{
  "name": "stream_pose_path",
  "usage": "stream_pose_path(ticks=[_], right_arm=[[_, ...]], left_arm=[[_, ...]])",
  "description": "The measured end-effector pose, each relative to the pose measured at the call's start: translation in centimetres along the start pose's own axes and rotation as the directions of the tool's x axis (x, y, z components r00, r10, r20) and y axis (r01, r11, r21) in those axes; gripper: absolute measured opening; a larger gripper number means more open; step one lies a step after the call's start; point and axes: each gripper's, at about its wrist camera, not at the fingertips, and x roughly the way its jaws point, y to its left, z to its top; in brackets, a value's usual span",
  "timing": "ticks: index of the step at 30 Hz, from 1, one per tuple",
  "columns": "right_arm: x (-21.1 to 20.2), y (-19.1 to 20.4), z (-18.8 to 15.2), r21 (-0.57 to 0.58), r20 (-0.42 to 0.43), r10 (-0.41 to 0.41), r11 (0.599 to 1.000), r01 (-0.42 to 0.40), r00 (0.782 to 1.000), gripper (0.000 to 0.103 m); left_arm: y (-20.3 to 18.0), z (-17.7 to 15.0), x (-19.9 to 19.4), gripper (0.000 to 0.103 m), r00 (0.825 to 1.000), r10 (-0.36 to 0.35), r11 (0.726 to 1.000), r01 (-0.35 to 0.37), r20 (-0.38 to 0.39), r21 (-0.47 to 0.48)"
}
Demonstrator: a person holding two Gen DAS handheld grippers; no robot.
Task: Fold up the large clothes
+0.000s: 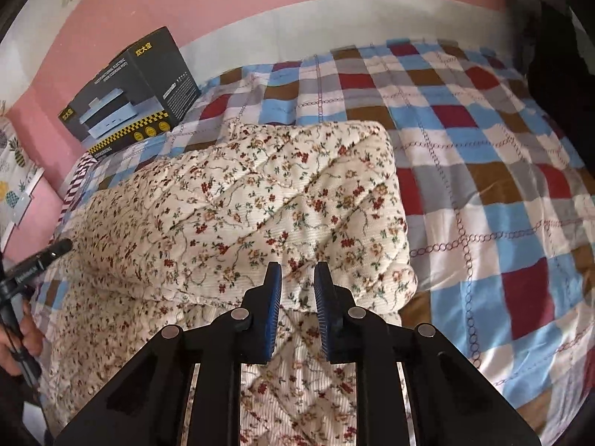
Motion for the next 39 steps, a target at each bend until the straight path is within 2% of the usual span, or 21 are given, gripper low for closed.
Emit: stream_pose_path(ticks=[3, 6, 8, 12, 17, 19, 21, 23, 26, 30, 39], right_arm=[[0.5, 0.1, 0.6, 0.001, 0.0, 0.003, 1.0, -0.003, 1.0, 0.019], [2.9, 0.1, 0.5, -0.005, -0.057, -0.008, 1.0, 0.007, 0.998, 0.019], [4.5, 0.1, 0.1, -0.015, -0.096, -0.02, 1.0, 0.018, 0.995, 0.019], [4.5, 0.1, 0.2, -0.011, -0.095, -0.023, 1.0, 0.022, 0.995, 0.019], [0.4, 0.6, -0.2, -0.005, -0.047, 0.009, 1.0, -0.01, 0.999, 0.02], [-2.0, 1.2, -0.9, -0.01, -0.02, 0.02, 1.0, -0.021, 1.0, 0.023], [-4.2, 1.7, -1.9, -0.015, -0.002, 0.037, 0.999, -0.037, 0.999, 0.037], [-6.4, 2.2, -3.0, -0.028, 0.01, 0.05, 0.998, -0.05, 0.999, 0.044], [-9.9, 3.2, -5.2, -0.054, 0.03, 0.067, 0.996, -0.065, 0.997, 0.045], [-13.0, 3.5, -7.9, -0.056, 0.042, 0.075, 0.996, -0.073, 0.996, 0.049], [-17.5, 4.7, -14.4, -0.067, 0.031, 0.058, 0.996, -0.056, 0.998, 0.052]], left_arm=[[1.7, 0.4, 1.1, 0.028, 0.999, 0.033, 0.999, -0.034, -0.018, -0.041], [2.7, -0.3, 3.7, 0.028, 0.995, 0.048, 0.997, -0.053, -0.085, -0.062], [2.6, -1.0, 5.3, 0.028, 0.991, 0.068, 0.996, -0.073, -0.112, -0.042], [2.0, -1.5, 4.9, 0.029, 0.992, 0.087, 0.996, -0.089, -0.091, -0.014], [2.0, -1.5, 0.8, 0.029, 0.997, 0.025, 0.998, -0.029, -0.074, -0.057], [1.9, -2.0, -1.5, 0.029, 0.999, -0.005, 0.998, 0.001, -0.053, -0.068], [1.5, -2.9, -4.0, 0.029, 0.999, -0.026, 0.998, 0.024, -0.038, -0.063], [0.9, -3.9, -6.3, 0.029, 0.999, -0.043, 0.998, 0.042, -0.023, -0.049], [0.1, -6.1, -9.8, 0.033, 0.998, -0.062, 0.998, 0.061, -0.005, -0.031], [-0.5, -9.4, -13.8, 0.034, 0.998, -0.063, 0.998, 0.063, 0.006, -0.015], [-1.0, -16.0, -19.1, 0.035, 0.998, -0.06, 0.998, 0.059, -0.015, -0.03]])
